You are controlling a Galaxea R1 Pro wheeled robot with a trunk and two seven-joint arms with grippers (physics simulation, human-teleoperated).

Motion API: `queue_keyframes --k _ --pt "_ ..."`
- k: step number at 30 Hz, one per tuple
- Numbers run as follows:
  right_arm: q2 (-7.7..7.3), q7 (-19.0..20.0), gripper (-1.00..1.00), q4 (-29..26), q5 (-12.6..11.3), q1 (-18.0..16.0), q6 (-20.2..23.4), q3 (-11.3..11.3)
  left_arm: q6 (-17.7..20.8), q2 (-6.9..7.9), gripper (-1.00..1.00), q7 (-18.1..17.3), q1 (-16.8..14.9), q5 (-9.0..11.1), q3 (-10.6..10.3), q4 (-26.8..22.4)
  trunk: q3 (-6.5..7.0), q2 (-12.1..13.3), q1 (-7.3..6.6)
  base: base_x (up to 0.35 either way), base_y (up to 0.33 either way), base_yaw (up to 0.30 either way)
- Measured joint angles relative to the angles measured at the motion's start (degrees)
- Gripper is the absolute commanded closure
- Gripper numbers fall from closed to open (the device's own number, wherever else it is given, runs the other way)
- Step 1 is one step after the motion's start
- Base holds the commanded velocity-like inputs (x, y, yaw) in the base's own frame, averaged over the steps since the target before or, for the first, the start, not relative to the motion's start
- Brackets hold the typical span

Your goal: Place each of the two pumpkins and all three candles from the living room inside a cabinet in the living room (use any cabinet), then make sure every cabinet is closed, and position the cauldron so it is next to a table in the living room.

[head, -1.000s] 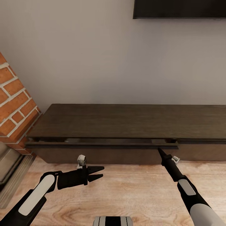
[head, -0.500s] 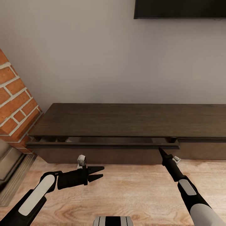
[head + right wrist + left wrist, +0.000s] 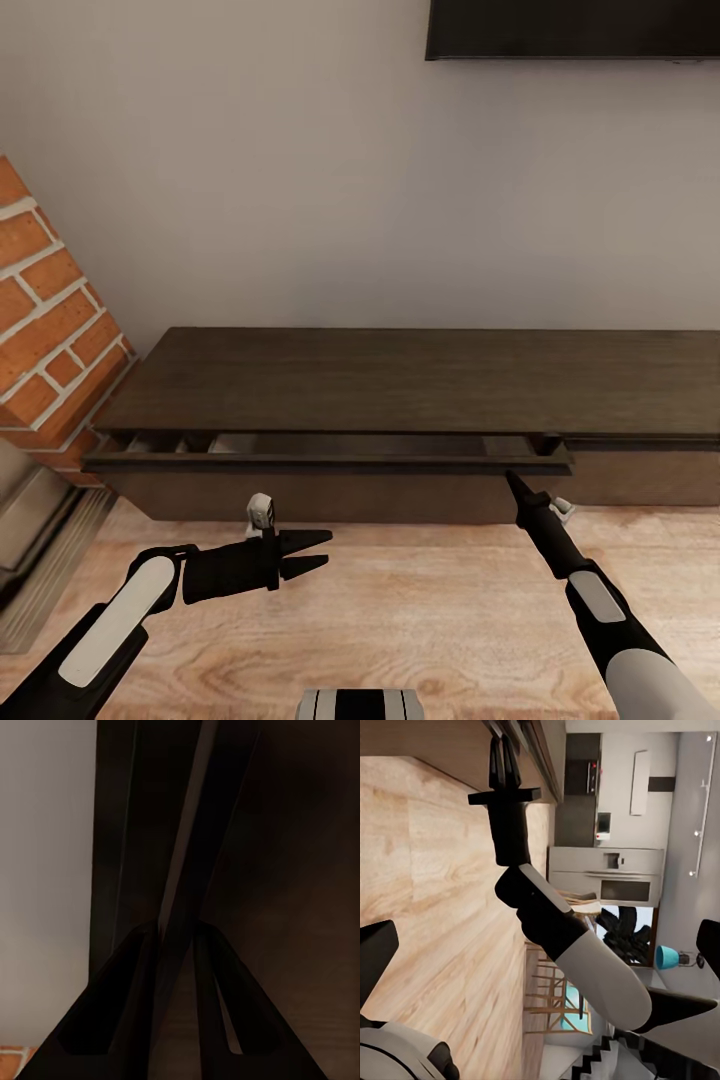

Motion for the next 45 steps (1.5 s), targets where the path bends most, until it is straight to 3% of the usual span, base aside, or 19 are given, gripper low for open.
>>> queue_keyframes --k 19,26,45 --pt "-0.11 0.0 1.00 0.2 -0.3 0.0 0.3 -1.0 0.0 -0.03 -1.00 0.0 0.0 0.0 0.0 0.0 0.00 0.0 0.01 -0.052 0.020 0.000" --pt "-0.05 -0.2 1.00 0.2 -0.3 0.0 0.4 -2.2 0.0 -0.04 -1.00 0.0 0.0 0.0 0.0 0.0 0.00 0.0 0.04 -0.277 0.043 0.000" --pt "-0.11 0.3 1.00 0.4 0.1 0.0 0.1 -2.0 0.0 -0.04 -1.00 0.0 0.0 0.0 0.0 0.0 0.00 0.0 0.02 -0.230 0.001 0.000"
